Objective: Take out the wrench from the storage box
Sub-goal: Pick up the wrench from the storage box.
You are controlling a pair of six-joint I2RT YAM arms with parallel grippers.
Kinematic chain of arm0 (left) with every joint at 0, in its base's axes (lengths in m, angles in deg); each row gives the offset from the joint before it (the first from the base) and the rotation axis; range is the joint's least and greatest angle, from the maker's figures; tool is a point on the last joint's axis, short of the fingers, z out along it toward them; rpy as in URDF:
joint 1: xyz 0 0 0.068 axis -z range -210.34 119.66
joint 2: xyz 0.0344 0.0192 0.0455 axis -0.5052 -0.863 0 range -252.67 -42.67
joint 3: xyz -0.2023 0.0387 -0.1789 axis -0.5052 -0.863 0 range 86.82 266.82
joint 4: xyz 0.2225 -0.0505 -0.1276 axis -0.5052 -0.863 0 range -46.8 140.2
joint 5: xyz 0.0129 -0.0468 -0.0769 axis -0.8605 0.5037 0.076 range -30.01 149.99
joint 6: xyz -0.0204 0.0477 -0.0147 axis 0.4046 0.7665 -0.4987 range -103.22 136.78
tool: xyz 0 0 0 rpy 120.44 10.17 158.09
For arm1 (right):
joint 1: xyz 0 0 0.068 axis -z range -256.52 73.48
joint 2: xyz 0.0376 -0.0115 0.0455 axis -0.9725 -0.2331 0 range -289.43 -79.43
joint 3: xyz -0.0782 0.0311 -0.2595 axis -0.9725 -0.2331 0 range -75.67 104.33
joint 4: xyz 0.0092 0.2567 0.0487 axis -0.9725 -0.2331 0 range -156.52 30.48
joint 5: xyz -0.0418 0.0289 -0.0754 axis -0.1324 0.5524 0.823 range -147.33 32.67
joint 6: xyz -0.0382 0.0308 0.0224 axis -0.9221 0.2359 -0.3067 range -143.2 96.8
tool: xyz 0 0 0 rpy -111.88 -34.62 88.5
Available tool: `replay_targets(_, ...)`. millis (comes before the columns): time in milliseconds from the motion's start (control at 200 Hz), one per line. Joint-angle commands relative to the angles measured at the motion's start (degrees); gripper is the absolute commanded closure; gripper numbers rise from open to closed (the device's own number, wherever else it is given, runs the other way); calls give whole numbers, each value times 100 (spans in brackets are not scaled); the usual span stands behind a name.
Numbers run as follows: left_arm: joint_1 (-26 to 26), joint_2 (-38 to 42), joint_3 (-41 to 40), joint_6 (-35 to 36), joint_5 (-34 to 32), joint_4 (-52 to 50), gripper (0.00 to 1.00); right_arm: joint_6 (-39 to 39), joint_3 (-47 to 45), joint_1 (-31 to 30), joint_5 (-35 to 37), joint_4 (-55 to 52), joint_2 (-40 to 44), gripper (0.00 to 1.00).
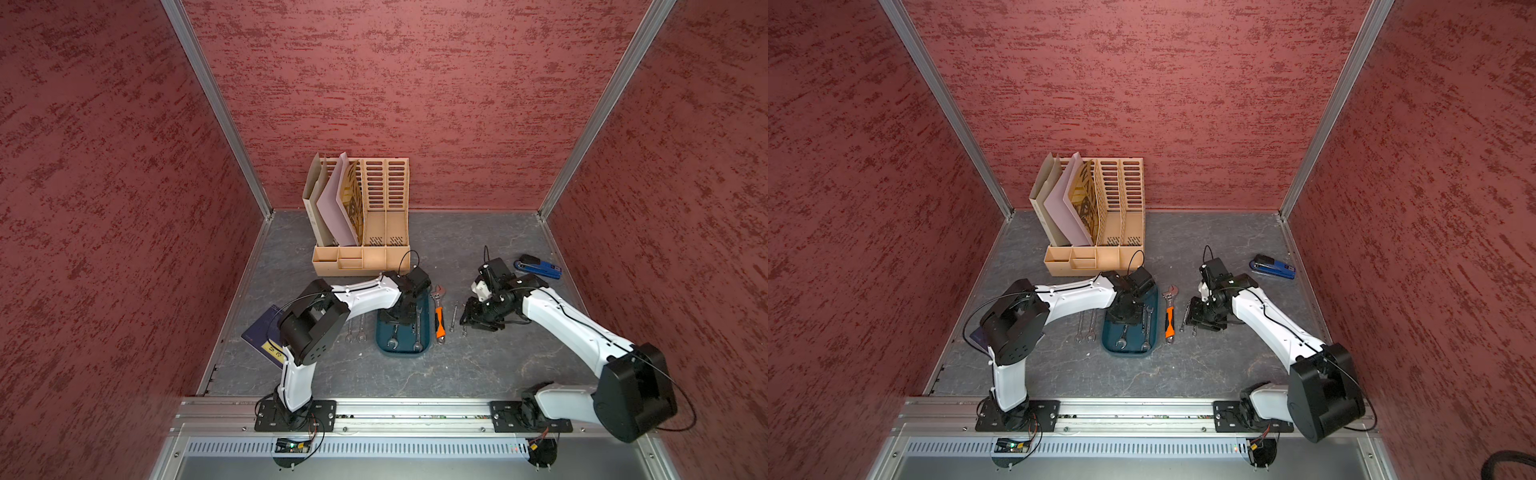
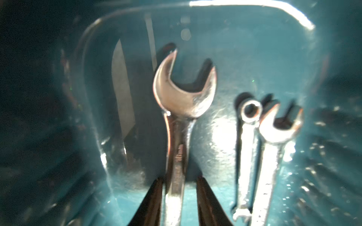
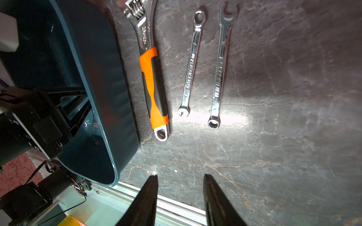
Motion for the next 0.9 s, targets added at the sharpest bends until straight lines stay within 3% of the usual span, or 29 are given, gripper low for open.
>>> replay_targets(0,41,-347,100,106,-179,-223,70,38,3,24,-47,83,-48,57)
replay_targets(391,51,-321,144,144,-64,-103,85,38,8,23,-70,91,-104,57)
replay_targets(897,41,307,499,189,-302,-627,87,3,114,20,-77,22,-118,57)
